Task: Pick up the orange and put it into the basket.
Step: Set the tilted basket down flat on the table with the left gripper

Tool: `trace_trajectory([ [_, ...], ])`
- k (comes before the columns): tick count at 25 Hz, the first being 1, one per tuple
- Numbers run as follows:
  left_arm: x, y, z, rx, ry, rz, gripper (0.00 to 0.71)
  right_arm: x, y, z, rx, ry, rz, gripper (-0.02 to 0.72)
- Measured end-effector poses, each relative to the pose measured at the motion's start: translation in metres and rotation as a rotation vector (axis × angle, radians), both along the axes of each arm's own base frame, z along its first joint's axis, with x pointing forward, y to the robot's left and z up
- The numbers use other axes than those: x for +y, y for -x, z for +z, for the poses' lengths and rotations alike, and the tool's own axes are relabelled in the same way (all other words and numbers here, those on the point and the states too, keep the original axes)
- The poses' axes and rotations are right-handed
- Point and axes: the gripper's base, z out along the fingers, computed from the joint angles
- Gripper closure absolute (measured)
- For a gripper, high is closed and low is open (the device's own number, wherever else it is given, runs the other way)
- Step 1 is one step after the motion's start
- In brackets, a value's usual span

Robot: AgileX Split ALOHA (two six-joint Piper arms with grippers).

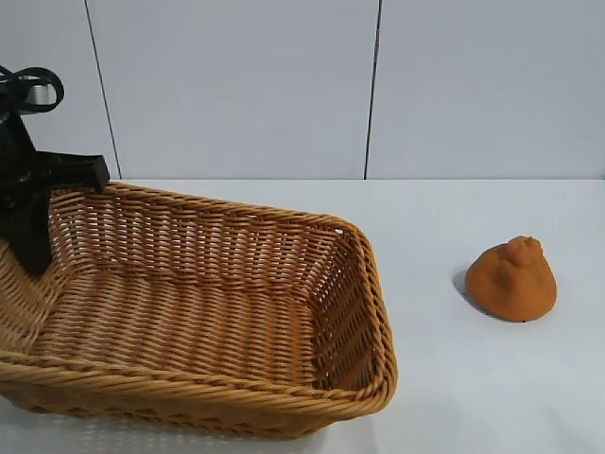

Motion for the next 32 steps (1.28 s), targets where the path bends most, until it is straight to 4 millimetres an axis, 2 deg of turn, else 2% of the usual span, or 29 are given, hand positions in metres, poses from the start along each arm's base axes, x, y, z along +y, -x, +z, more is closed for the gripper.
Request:
trace_trajectory([
  [10, -0.005, -0.017, 0.017, -0.05, 0.014, -0.013, 0.619, 0.0, 0.0, 0.0, 0.0, 0.0, 0.0, 0.01],
  [14, -0.009, -0.026, 0.007, -0.005, 0.015, -0.015, 0.619, 0.0, 0.0, 0.0, 0.0, 0.0, 0.0, 0.01],
  [22, -0.01, -0.034, 0.002, -0.01, 0.018, -0.027, 0.619, 0.0, 0.0, 0.0, 0.001, 0.0, 0.0, 0.01],
  [26, -0.005, -0.039, -0.009, 0.008, 0.015, -0.013, 0.619, 0.0, 0.0, 0.0, 0.001, 0.0, 0.0, 0.01],
  [32, 0.009, -0.044, -0.009, 0.002, 0.039, 0.017, 0.619, 0.0, 0.0, 0.0, 0.001, 0.0, 0.001, 0.01],
])
